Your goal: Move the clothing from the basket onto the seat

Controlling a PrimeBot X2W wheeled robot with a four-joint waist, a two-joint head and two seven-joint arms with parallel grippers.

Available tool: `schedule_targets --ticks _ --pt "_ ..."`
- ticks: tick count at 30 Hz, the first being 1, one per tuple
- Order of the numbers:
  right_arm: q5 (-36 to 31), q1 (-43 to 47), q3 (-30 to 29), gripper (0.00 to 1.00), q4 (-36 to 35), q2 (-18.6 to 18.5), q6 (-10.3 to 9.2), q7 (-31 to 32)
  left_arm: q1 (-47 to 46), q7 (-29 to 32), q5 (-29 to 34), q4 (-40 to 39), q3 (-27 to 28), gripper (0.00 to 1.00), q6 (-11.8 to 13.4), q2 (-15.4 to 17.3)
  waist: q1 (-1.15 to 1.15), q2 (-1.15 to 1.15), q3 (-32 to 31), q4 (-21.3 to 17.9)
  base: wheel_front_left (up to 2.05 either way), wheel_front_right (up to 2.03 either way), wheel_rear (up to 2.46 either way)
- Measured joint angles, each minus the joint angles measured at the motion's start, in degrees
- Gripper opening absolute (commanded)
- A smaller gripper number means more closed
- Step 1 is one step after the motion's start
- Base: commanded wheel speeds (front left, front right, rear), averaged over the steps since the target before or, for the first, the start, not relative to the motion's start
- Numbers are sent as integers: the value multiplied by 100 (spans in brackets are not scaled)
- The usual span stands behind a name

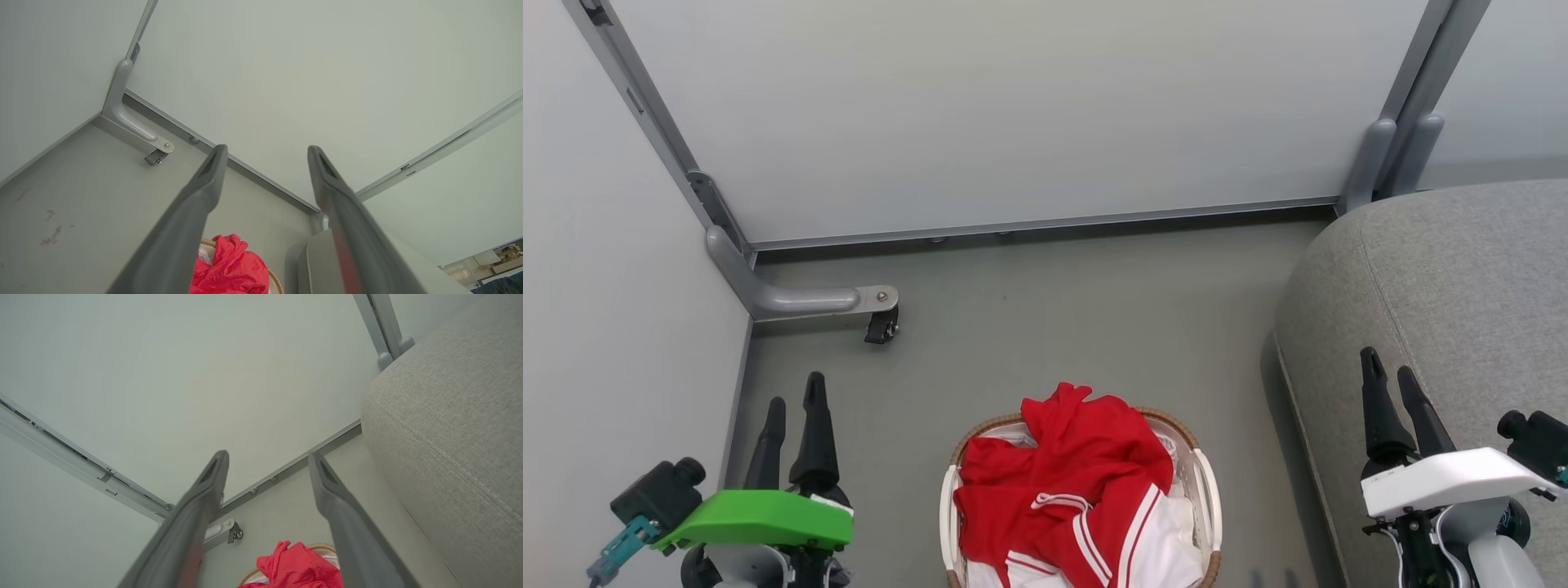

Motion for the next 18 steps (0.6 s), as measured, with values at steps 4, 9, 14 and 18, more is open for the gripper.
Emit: schedule_targets --ticks 4,9,14,18 --pt "-332 -4 30 100 27 -4 0 -69 1 -55 377 58 -93 100 48 2 0 0 3 3 0 0 0" --pt "-697 -18 68 100 49 -8 0 -147 1 -127 744 144 -165 100 57 3 0 0 8 7 0 0 0" --pt "-1105 -20 114 100 68 -13 0 -232 14 -223 1121 261 -237 100 58 5 0 0 12 16 0 0 0" --pt "-1378 -21 149 100 93 -15 0 -279 20 -282 1288 366 -254 100 58 8 0 0 9 22 0 0 0"
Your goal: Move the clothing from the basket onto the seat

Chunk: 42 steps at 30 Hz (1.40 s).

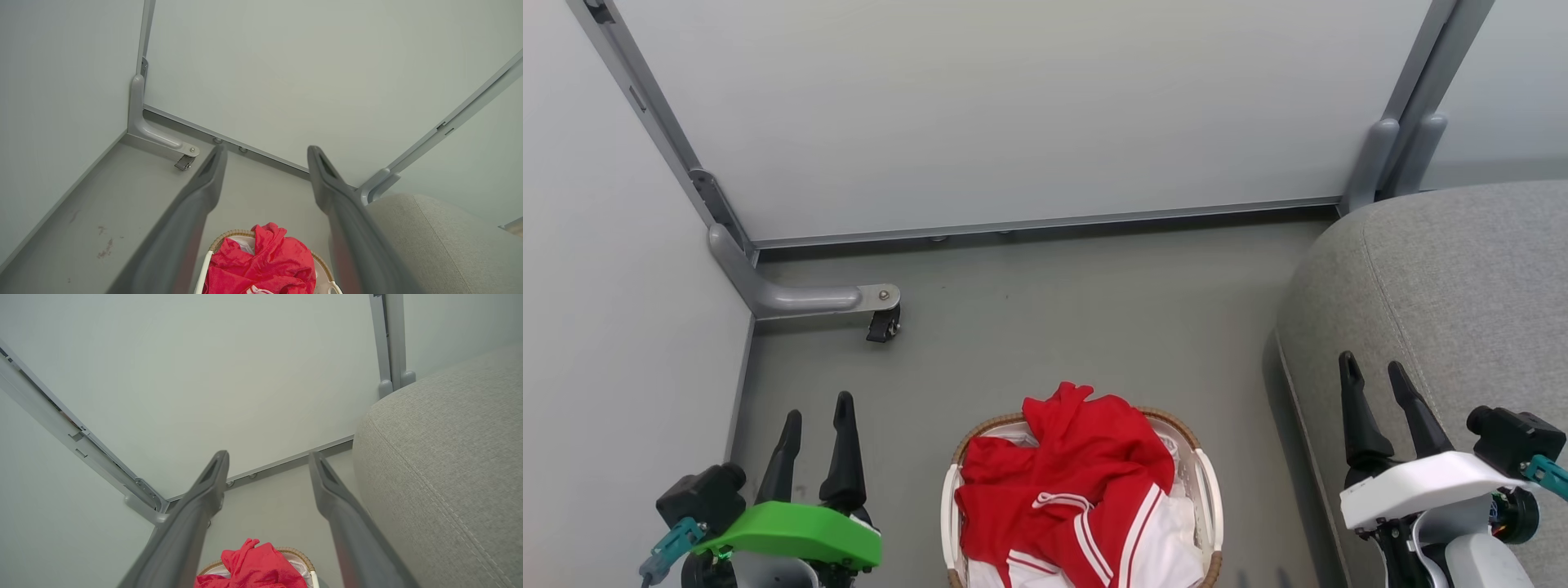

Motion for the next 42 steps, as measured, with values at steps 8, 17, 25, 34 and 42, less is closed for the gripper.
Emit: schedule_targets --ticks 8,17,25,34,42 --pt "-455 0 44 100 118 -7 0 -122 34 -110 363 214 -84 100 0 3 0 0 -19 8 0 0 0" --pt "-914 1 78 100 212 -15 0 -231 64 -227 716 360 -157 100 2 9 0 0 -35 7 0 0 0" --pt "-1277 3 98 100 265 -20 0 -327 70 -310 1017 453 -204 100 9 12 0 0 -43 16 0 0 0" --pt "-1655 3 123 100 294 -23 1 -428 76 -414 1323 546 -241 100 9 16 0 0 -38 27 0 0 0" --pt "-1981 3 144 100 316 -27 1 -504 76 -486 1556 587 -287 100 11 19 0 0 -35 34 0 0 0"
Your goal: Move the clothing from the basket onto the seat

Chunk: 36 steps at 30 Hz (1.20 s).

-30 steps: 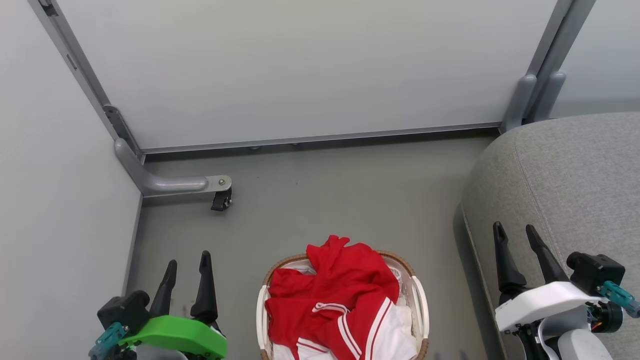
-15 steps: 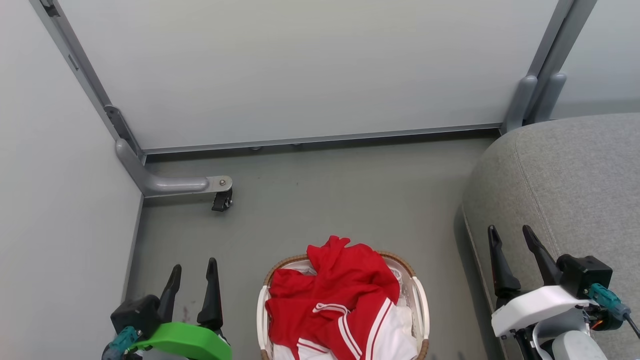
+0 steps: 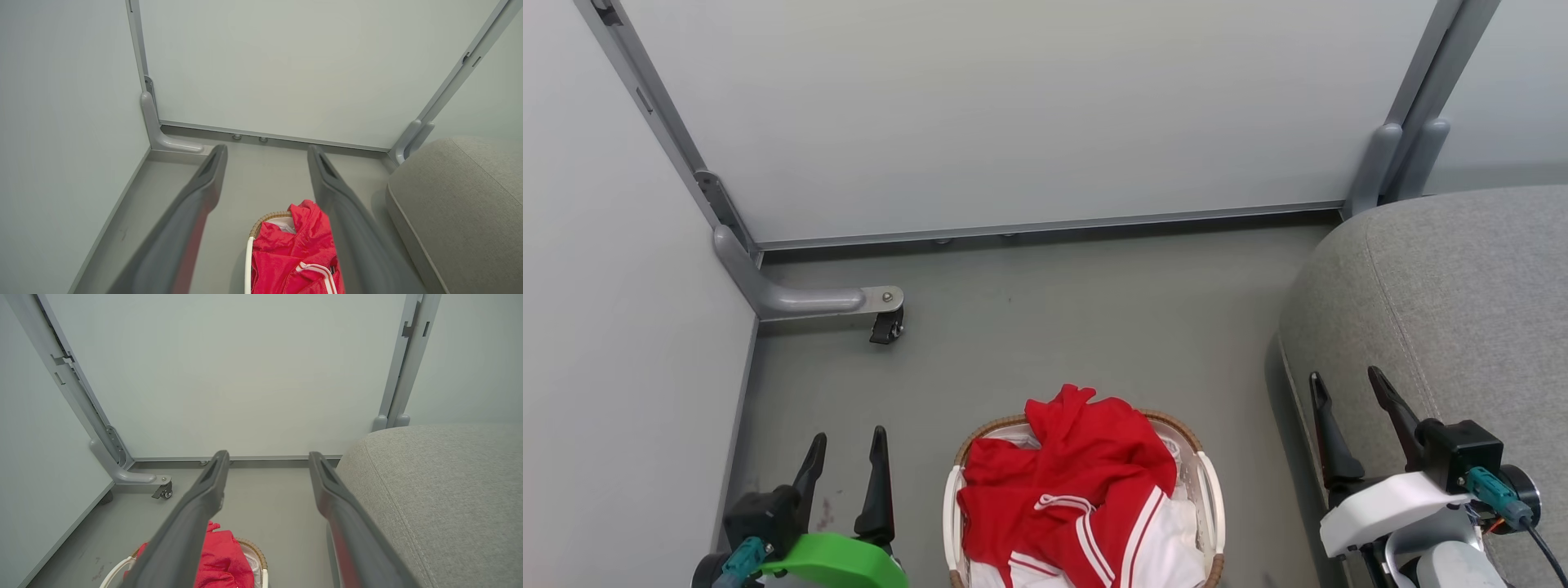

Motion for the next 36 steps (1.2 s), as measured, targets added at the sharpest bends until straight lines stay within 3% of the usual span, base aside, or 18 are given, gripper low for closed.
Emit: schedule_targets --ticks 36 --pt "-240 -56 1 100 -43 -5 0 -74 -57 -85 227 58 -83 100 -3 3 0 0 158 -1 0 0 0"
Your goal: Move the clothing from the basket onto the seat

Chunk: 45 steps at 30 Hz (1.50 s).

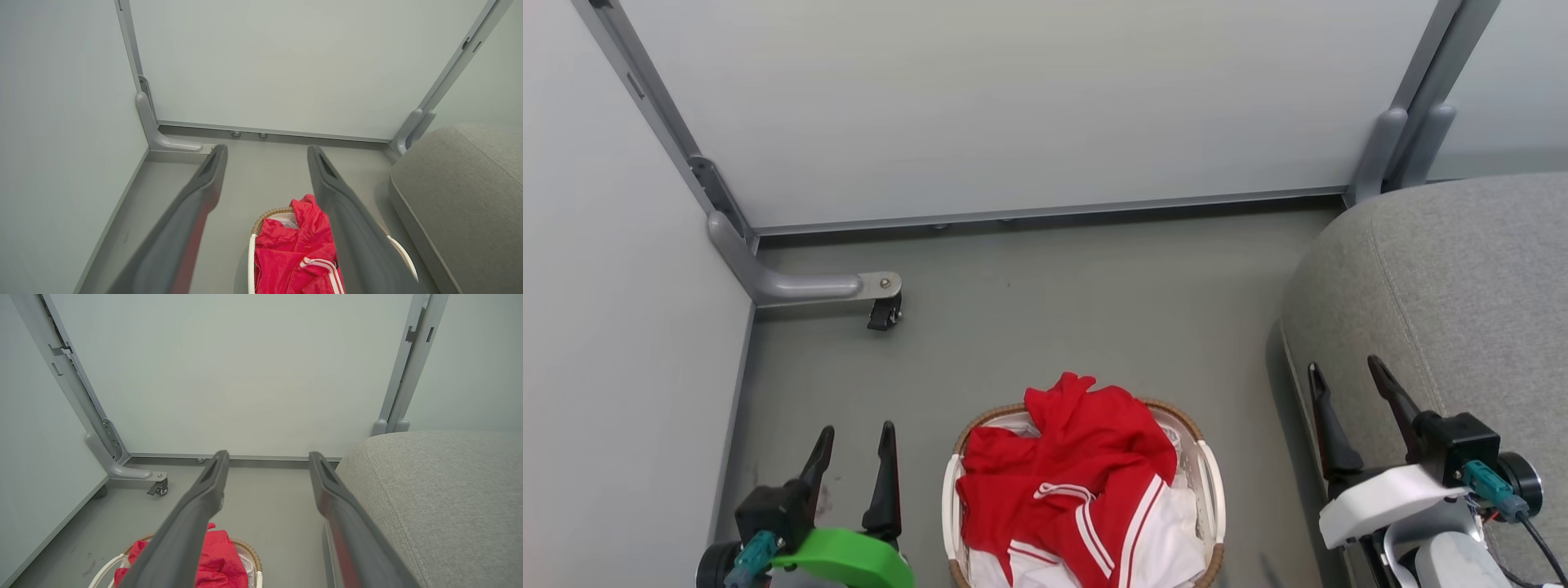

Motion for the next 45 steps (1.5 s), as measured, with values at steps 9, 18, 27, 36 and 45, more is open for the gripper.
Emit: schedule_targets --ticks 9,18,27,36,45 --pt "-51 -337 -97 100 -152 0 0 -1 -641 0 254 350 -356 100 -68 4 0 0 434 -22 0 0 0" --pt "-85 -982 -258 100 -323 -1 1 -1 -1680 -1 354 1444 -1085 100 -125 3 0 0 1186 -95 0 0 0" --pt "-45 -1619 -303 100 -489 -5 1 -1 -2748 0 230 2553 -2313 100 -143 1 1 0 2149 -249 0 0 0" --pt "77 -2062 -249 100 -645 -8 1 -1 -3507 -1 -105 3456 -3510 100 -151 -2 0 0 3083 -476 0 0 0" --pt "226 -2284 -199 100 -731 -9 1 -1 -3905 19 -448 4034 -4245 100 -151 -2 0 0 3839 -724 0 0 0"
